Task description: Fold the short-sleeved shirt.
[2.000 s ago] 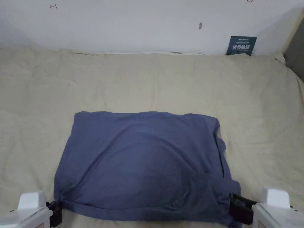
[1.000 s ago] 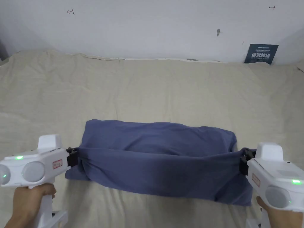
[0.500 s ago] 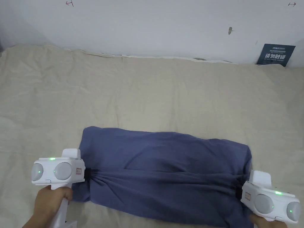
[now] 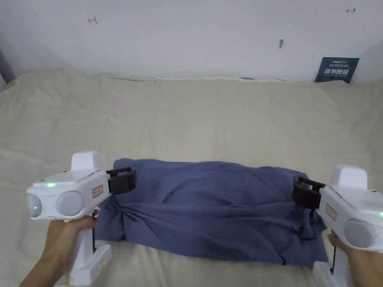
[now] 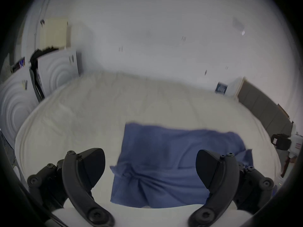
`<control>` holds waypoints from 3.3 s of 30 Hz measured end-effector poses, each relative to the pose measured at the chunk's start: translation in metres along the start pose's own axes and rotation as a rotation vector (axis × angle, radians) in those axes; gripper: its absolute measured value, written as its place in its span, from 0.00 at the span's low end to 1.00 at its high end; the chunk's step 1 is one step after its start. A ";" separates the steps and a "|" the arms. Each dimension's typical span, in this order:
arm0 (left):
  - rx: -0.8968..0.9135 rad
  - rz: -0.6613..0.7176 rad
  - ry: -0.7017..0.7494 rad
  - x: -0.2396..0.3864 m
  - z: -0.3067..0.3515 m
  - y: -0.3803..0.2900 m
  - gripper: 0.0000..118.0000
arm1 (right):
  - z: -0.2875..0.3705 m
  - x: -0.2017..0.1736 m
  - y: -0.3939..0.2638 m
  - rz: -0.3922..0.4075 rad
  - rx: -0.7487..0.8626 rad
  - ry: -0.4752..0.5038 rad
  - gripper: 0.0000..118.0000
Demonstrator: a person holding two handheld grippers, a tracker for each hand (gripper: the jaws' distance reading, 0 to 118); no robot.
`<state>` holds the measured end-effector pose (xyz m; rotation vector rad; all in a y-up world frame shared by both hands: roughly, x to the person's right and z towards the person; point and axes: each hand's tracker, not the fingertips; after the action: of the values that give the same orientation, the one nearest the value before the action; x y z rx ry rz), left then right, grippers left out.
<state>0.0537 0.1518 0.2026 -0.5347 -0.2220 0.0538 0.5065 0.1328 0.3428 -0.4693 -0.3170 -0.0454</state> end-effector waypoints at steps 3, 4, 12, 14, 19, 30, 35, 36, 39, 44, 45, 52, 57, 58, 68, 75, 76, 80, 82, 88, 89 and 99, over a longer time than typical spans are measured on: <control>0.199 -0.046 0.033 0.019 0.047 -0.001 0.96 | 0.059 -0.014 0.016 0.040 0.159 -0.042 0.89; 0.233 -0.060 0.037 0.018 0.048 -0.006 0.96 | 0.073 -0.017 0.018 0.051 0.188 -0.046 0.89; 0.338 -0.135 0.045 0.042 0.099 -0.031 0.27 | 0.148 -0.033 0.013 0.104 0.327 -0.058 0.27; 0.339 -0.145 0.030 0.045 0.104 -0.036 0.00 | 0.153 -0.033 0.010 0.097 0.332 -0.060 0.01; 0.329 -0.175 0.009 0.048 0.109 -0.044 0.00 | 0.155 -0.029 0.004 0.075 0.324 -0.054 0.01; -0.047 -0.148 -0.028 -0.003 0.025 -0.027 0.00 | 0.143 -0.017 0.008 0.063 0.290 -0.060 0.01; -0.274 -0.024 0.025 -0.043 -0.036 -0.038 0.41 | 0.129 -0.014 0.005 0.066 0.248 -0.065 0.01; -0.320 0.002 0.025 -0.046 -0.041 -0.041 0.64 | 0.126 -0.014 0.003 0.066 0.238 -0.065 0.01; -0.383 0.029 0.086 -0.058 -0.058 -0.058 0.88 | 0.114 -0.013 -0.001 0.073 0.201 -0.070 0.01; -0.516 0.023 0.125 -0.068 -0.079 -0.094 0.69 | 0.091 -0.010 -0.010 0.056 0.134 -0.074 0.01; -0.524 0.018 0.120 -0.068 -0.081 -0.100 0.50 | 0.087 -0.010 -0.012 0.058 0.123 -0.076 0.01; -0.512 -0.128 0.111 -0.044 -0.068 -0.105 0.05 | 0.049 0.000 -0.033 -0.009 -0.050 -0.075 0.02; -0.409 -0.112 0.069 -0.043 -0.047 -0.083 0.05 | -0.003 0.019 -0.063 -0.081 -0.279 -0.069 0.38; -0.397 -0.103 0.062 -0.043 -0.043 -0.079 0.05 | -0.016 0.021 -0.072 -0.084 -0.335 -0.068 0.53; -0.356 -0.046 0.043 -0.055 -0.036 -0.069 0.05 | -0.054 0.010 -0.124 -0.092 -0.500 -0.066 0.39; -0.345 0.058 0.070 -0.076 -0.018 -0.078 0.05 | -0.021 0.024 -0.102 -0.125 -0.390 0.009 0.12; -0.339 0.087 0.066 -0.080 -0.015 -0.079 0.05 | -0.013 0.028 -0.099 -0.148 -0.374 0.017 0.12; -0.335 0.081 0.083 -0.090 0.011 -0.091 0.05 | 0.016 0.041 -0.104 -0.159 -0.347 0.017 0.12; -0.344 0.095 0.090 -0.099 0.029 -0.104 0.05 | 0.035 0.049 -0.116 -0.193 -0.357 0.038 0.12; -0.449 0.131 0.101 -0.109 0.063 -0.163 0.05 | 0.067 0.060 -0.172 -0.269 -0.469 0.057 0.12; -0.476 0.129 0.109 -0.111 0.062 -0.172 0.05 | 0.068 0.060 -0.183 -0.271 -0.492 0.048 0.12; -0.533 0.055 0.181 -0.078 0.065 -0.172 0.34 | 0.079 0.037 -0.178 -0.216 -0.501 -0.010 0.38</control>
<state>-0.0378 0.0281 0.3299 -1.0713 -0.0405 -0.0018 0.4984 0.0111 0.4985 -0.9306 -0.3662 -0.3387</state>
